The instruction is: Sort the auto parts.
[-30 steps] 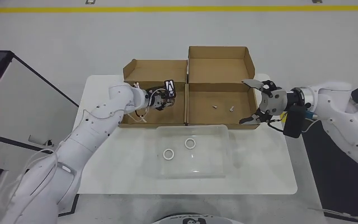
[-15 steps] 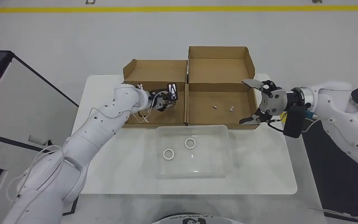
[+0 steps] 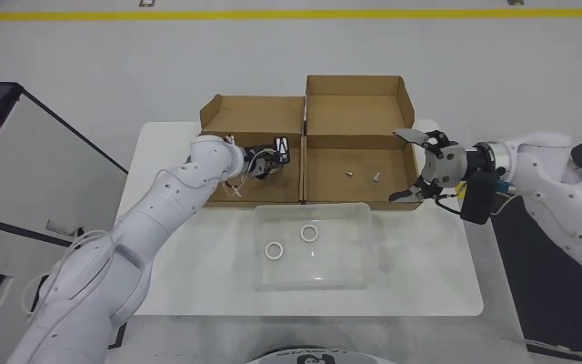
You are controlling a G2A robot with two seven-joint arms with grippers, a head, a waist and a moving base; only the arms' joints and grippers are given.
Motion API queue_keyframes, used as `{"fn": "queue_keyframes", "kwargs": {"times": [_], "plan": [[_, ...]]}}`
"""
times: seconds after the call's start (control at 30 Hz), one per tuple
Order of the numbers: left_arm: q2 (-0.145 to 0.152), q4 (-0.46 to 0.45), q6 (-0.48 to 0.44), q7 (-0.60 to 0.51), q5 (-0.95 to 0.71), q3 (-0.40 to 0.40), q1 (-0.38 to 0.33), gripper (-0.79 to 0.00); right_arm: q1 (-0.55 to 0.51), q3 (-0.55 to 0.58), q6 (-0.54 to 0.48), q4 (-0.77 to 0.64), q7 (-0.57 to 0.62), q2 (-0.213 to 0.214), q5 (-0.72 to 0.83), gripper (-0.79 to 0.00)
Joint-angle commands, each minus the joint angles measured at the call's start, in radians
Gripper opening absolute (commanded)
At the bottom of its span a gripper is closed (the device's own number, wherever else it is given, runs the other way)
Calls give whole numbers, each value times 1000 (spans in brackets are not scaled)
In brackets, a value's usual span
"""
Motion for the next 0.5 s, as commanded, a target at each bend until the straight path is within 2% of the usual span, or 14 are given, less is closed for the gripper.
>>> {"fn": "queue_keyframes", "kwargs": {"times": [0.0, 0.27, 0.37, 0.4, 0.47], "plan": [[-5, 10, -3, 4, 2, 1, -4, -634, 0, 0, 0, 0, 0, 0, 0, 0], [-18, 33, -10, 19, 5, -4, -17, -403, 0, 0, 0, 0, 0, 0, 0, 0], [-18, 29, -15, 27, 0, -14, -20, -80, 0, 0, 0, 0, 0, 0, 0, 0], [-18, 27, -17, 30, -1, -17, -20, -22, 0, 0, 0, 0, 0, 0, 0, 0], [-16, 23, -18, 38, -4, -27, -20, 0, 0, 0, 0, 0, 0, 0, 0, 0]]}}
